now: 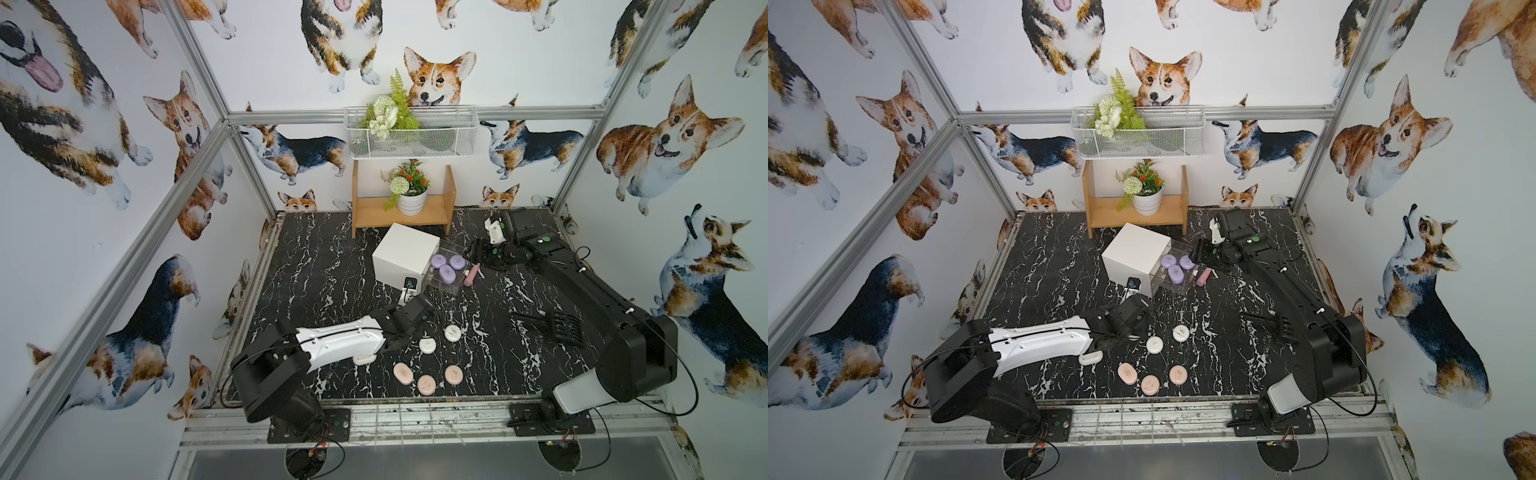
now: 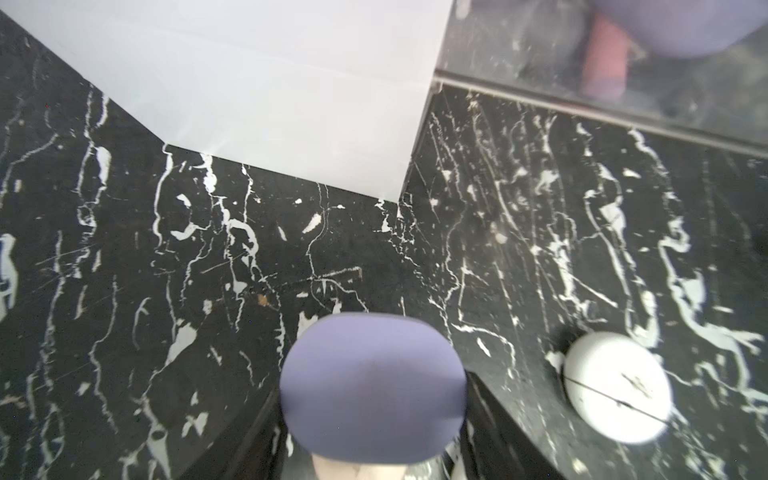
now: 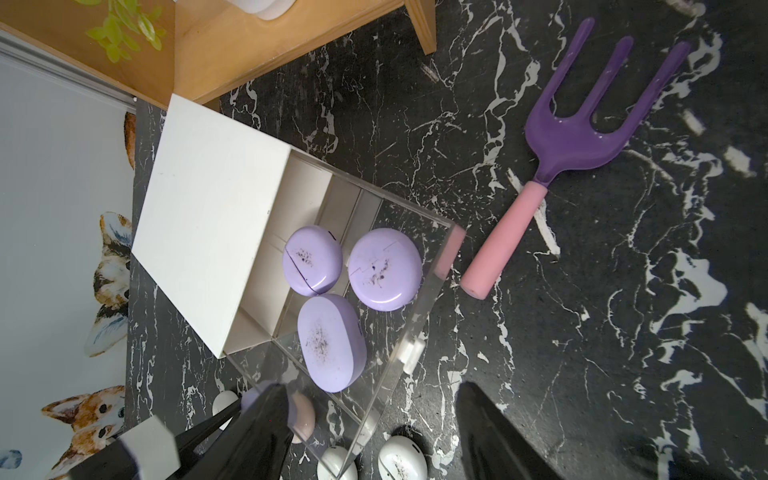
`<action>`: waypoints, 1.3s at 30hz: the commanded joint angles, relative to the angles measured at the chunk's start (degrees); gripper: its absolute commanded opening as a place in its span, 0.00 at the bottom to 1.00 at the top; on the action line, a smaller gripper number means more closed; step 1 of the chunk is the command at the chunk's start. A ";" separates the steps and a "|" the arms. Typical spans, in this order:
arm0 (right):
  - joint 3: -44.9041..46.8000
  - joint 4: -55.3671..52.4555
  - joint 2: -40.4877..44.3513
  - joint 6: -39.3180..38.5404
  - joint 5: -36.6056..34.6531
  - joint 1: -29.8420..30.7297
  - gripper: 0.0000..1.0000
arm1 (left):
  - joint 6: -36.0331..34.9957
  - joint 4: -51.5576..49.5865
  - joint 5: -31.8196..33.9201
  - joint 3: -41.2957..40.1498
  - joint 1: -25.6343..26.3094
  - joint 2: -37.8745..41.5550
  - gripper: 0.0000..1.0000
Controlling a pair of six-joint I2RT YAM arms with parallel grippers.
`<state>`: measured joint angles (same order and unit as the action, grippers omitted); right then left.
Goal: Put the bluetooth earphones in the drawer according to color
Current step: Pick up the Bluetooth earphone from the center of the board, then place the bluetooth earphone in the drawer.
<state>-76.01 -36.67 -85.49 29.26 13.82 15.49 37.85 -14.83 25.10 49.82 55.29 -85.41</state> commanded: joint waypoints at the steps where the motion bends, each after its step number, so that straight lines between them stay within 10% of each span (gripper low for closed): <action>1: 0.23 0.01 0.74 -0.95 0.16 -0.01 0.70 | -0.89 -7.64 1.85 3.79 1.29 4.32 0.49; 19: 1.96 -1.43 3.94 -2.17 1.25 -4.23 0.70 | -15.83 -18.12 -5.03 46.98 -3.15 -21.70 0.48; 39: 3.35 -0.51 3.76 -2.58 2.59 -5.64 0.70 | -14.55 -32.99 -1.97 52.40 -5.01 -27.01 0.48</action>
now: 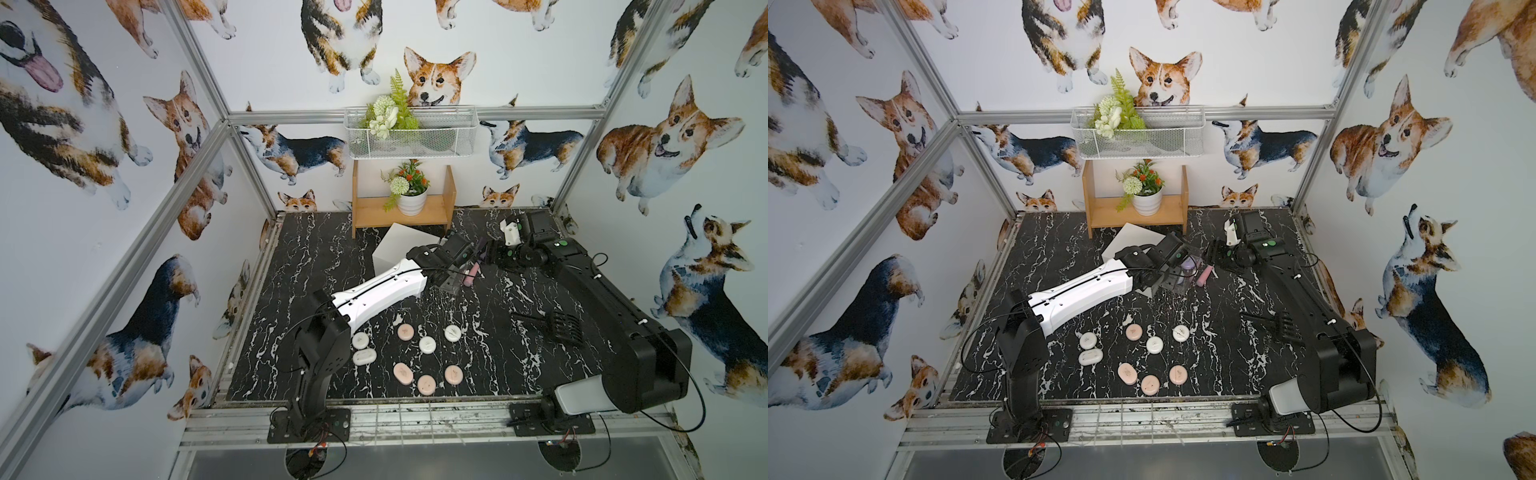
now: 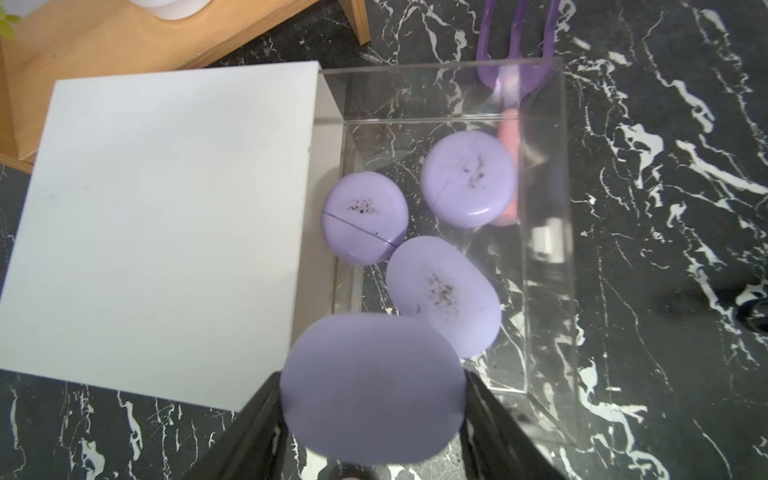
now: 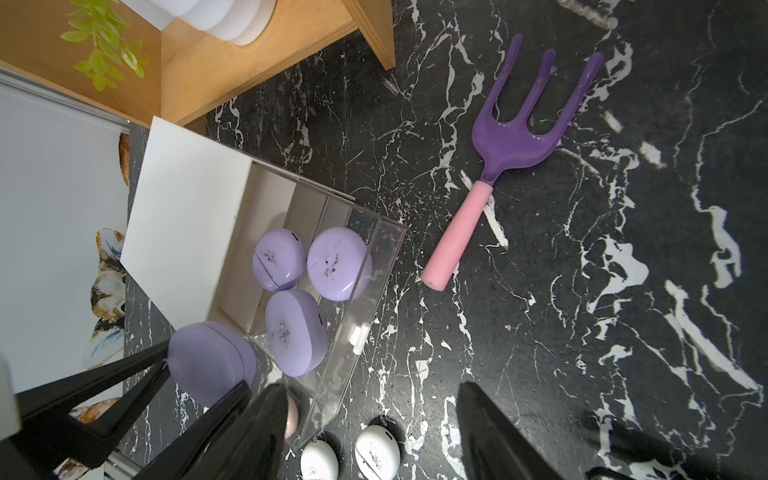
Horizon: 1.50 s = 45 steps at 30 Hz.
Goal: Put the bluetooth earphones in the drawer according to color
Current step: Place the bluetooth earphone in the drawer.
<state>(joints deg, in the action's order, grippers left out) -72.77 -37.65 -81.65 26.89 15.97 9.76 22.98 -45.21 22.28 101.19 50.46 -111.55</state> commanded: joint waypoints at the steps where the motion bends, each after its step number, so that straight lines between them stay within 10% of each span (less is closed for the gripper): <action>1: 0.17 0.47 -0.14 -0.26 0.47 0.10 0.70 | 0.31 -2.98 0.83 1.44 -0.23 -1.19 0.48; 36: 1.16 1.87 -1.03 0.58 2.84 -0.13 0.71 | 0.72 -3.52 3.29 0.13 -0.99 3.52 0.71; 45: 7.99 9.01 -1.23 5.65 8.66 -0.70 0.16 | -3.61 1.14 -1.65 -5.23 -14.10 11.91 0.71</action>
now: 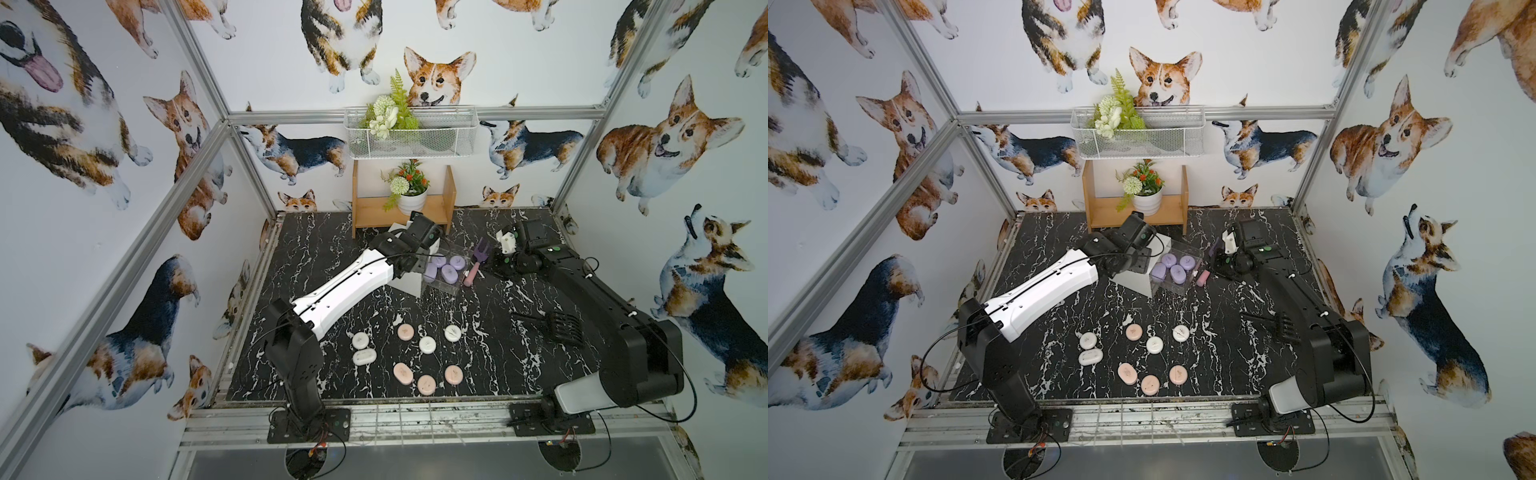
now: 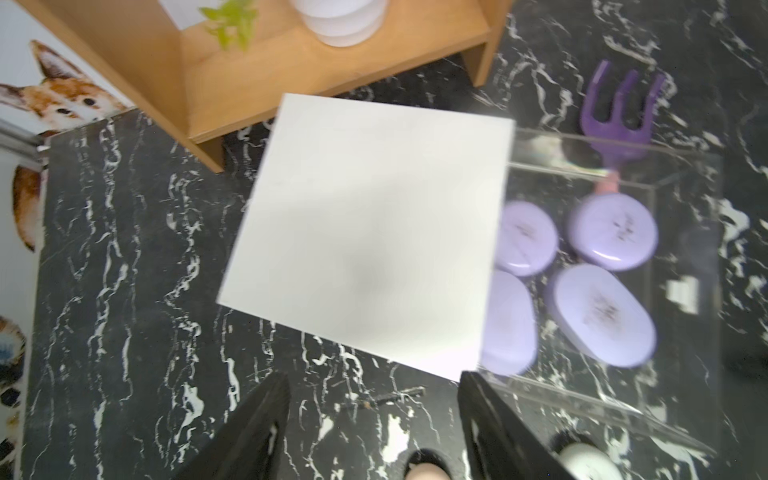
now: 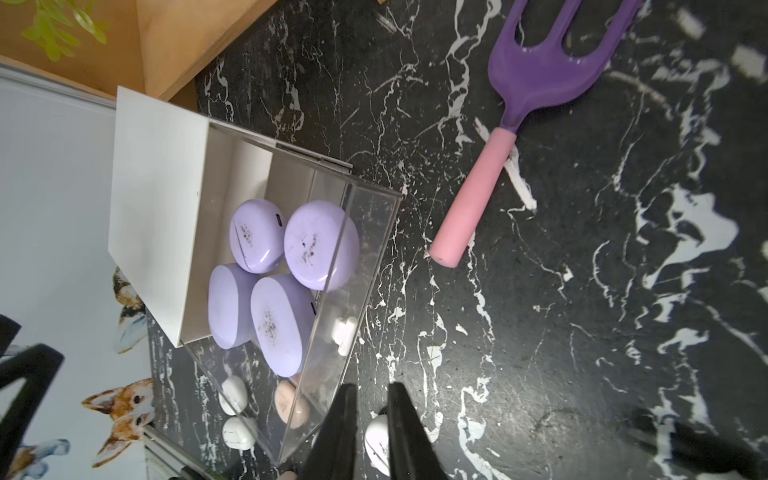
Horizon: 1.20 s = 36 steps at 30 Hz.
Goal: Put the bluetooth earphones in the drawer according to color
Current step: Place the bluetooth earphone in the drawer, then close the drawer of the storage box.
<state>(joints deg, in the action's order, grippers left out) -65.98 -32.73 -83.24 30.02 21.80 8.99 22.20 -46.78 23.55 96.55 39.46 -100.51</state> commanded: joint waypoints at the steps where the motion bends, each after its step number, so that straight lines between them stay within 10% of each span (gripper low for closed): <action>1: 1.72 4.56 0.36 2.88 3.18 0.08 0.15 | -3.59 3.73 -4.46 -0.77 -4.77 1.09 0.72; 12: 4.64 8.30 -2.02 5.05 4.46 0.07 0.16 | -9.42 8.87 -18.16 6.11 -14.86 -9.79 0.76; 36: 5.24 7.74 -1.77 4.24 3.13 -0.03 0.20 | -11.62 5.25 -35.15 24.73 -16.11 -27.33 0.77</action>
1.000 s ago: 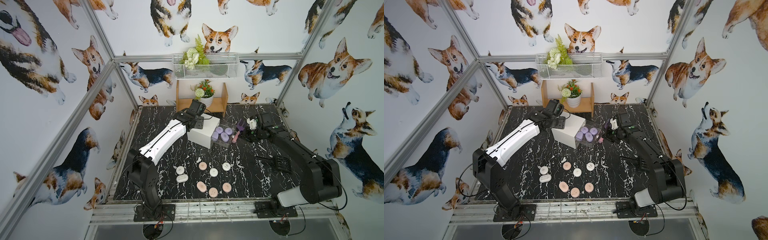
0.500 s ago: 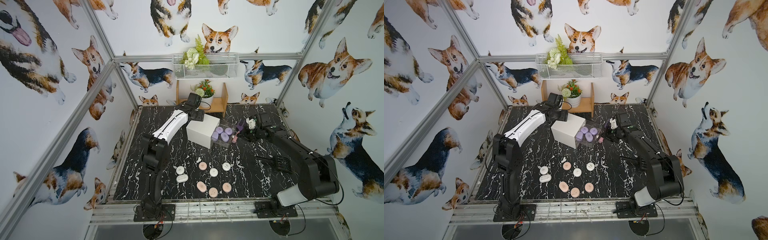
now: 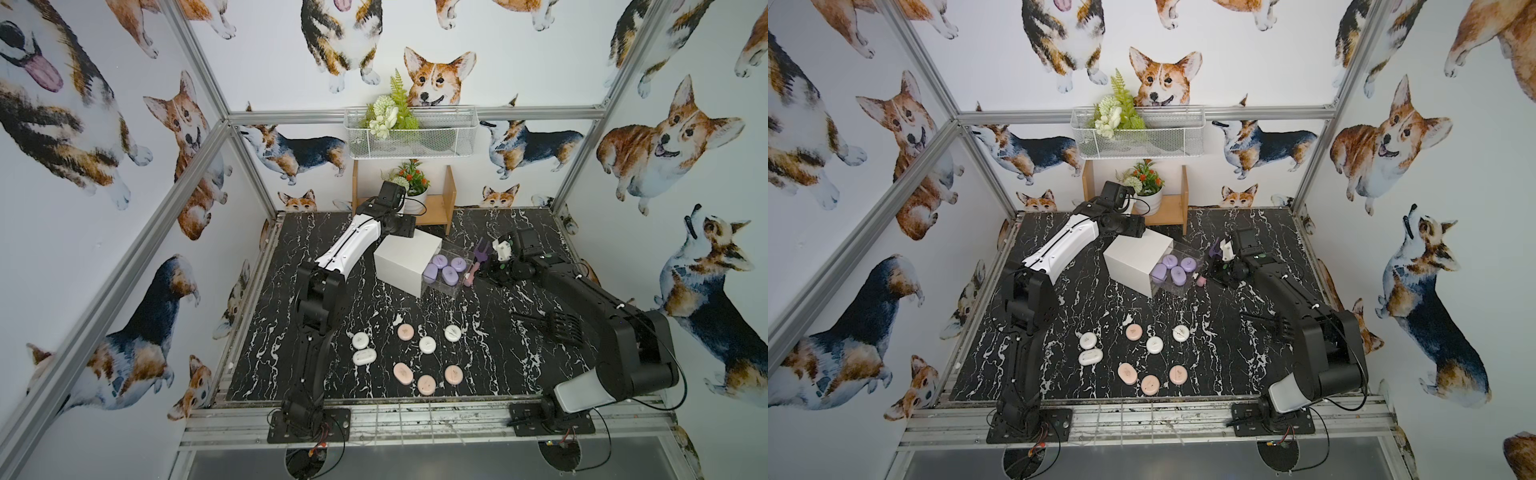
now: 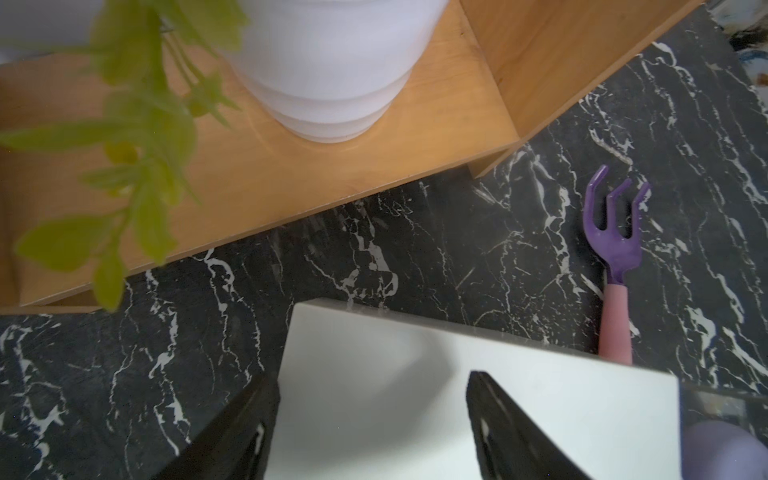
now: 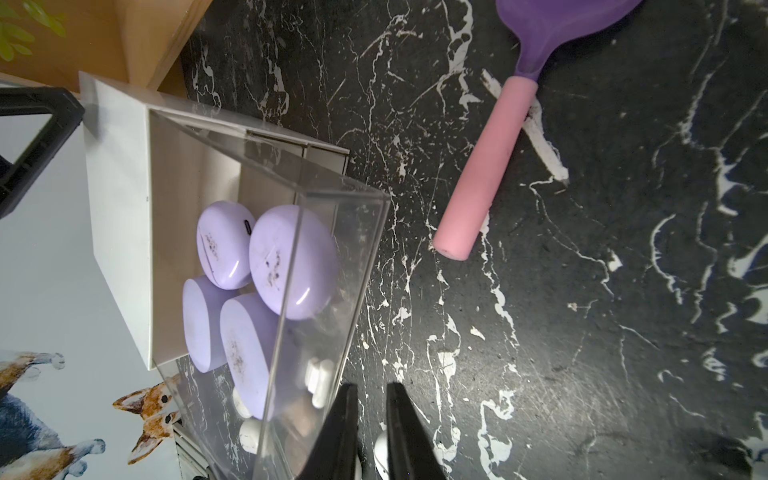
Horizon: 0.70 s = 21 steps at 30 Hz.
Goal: Put the bluetooth earphones in the drawer according to color
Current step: Close the drawer of the storage box.
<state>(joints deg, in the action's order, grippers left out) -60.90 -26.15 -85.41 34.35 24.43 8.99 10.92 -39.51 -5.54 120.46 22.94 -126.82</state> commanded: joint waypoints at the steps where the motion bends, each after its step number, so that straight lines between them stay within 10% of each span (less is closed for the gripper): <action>1: 0.15 1.26 0.42 0.01 0.53 0.07 0.19 | -0.58 -2.42 -6.66 1.35 0.65 -1.56 0.77; 21: -4.05 4.98 -4.46 4.07 -0.63 6.42 0.19 | -0.90 -2.07 -8.31 -2.19 2.90 -0.98 0.76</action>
<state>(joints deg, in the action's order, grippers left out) -63.79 -24.80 -88.66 37.17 23.79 15.03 9.06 -34.72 -9.15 119.37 25.15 -127.87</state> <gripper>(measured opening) 0.194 0.760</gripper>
